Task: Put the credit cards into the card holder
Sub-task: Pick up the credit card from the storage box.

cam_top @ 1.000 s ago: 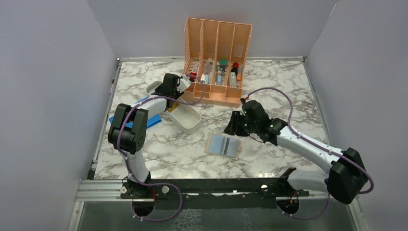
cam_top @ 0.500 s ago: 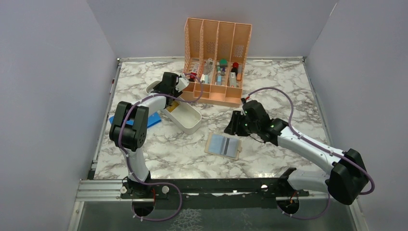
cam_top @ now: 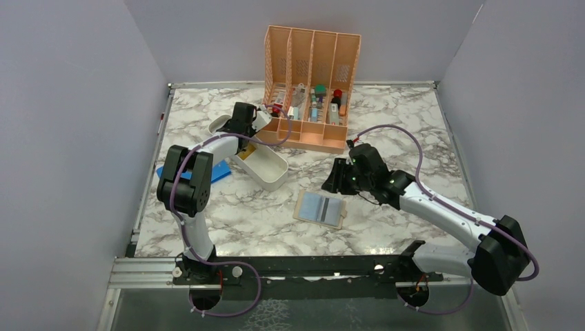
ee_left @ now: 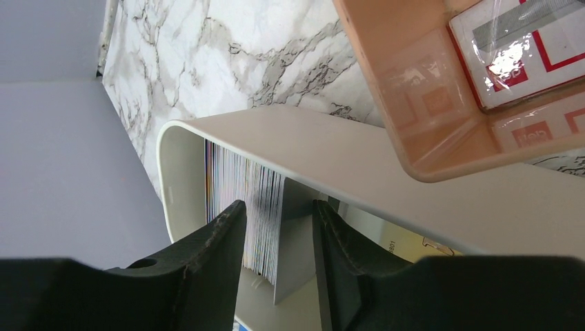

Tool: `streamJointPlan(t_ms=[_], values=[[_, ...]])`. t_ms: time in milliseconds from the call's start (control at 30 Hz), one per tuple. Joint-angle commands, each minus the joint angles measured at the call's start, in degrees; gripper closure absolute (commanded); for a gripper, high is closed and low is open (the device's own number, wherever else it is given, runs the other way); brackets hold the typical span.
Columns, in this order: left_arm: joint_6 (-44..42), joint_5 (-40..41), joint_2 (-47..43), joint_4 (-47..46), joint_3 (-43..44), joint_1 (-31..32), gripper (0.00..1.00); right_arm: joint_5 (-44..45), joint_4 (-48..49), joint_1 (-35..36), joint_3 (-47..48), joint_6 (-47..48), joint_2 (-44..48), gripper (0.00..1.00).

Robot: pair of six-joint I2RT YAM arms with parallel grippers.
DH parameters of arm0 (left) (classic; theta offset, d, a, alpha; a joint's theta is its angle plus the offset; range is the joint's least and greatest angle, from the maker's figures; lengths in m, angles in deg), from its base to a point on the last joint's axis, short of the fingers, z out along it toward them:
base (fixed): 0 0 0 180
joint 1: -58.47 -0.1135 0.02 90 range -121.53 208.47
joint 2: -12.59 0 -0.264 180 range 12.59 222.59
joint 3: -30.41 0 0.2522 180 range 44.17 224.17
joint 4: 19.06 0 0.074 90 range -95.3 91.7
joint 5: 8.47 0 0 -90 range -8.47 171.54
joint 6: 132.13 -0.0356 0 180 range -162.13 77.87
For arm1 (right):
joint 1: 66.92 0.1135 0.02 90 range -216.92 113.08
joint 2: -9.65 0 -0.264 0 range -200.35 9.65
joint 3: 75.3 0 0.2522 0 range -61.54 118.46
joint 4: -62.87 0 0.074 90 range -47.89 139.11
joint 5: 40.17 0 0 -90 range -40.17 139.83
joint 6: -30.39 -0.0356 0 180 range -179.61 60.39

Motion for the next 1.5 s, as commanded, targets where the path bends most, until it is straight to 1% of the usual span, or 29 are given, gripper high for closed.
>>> streamJointPlan(t_ms=[0,200,400,767,1033,1300,1400,1467], values=[[-1.08,1.56,-0.74,-0.62,2.06,-0.37,0.58,1.22,-0.82,0.30,1.38,0.37,1.06,0.53],[-1.21,1.53,-0.91,-0.47,2.13,-0.42,0.58,1.17,-0.84,0.26,1.35,0.29,1.17,0.53],[-1.31,1.33,-0.76,0.10,2.48,-0.37,0.62,1.08,-0.67,0.31,0.88,0.11,1.48,0.53],[-1.45,1.55,-0.89,0.73,3.11,-0.38,0.63,0.91,-0.48,0.26,0.61,0.11,1.54,0.53],[-1.14,0.96,-0.30,1.47,3.78,-0.37,0.70,0.90,-0.57,0.30,0.79,0.37,1.30,0.53],[-0.23,-0.11,-0.71,3.41,4.82,-0.32,0.72,0.65,-0.38,0.25,0.85,0.46,0.89,0.53],[0.18,-0.47,-0.96,4.12,4.95,-0.34,0.76,0.40,-0.08,0.24,0.63,0.38,0.88,0.53],[0.88,-1.40,-1.23,5.42,5.41,-0.28,0.80,0.15,0.01,0.30,0.55,0.22,0.95,0.53]])
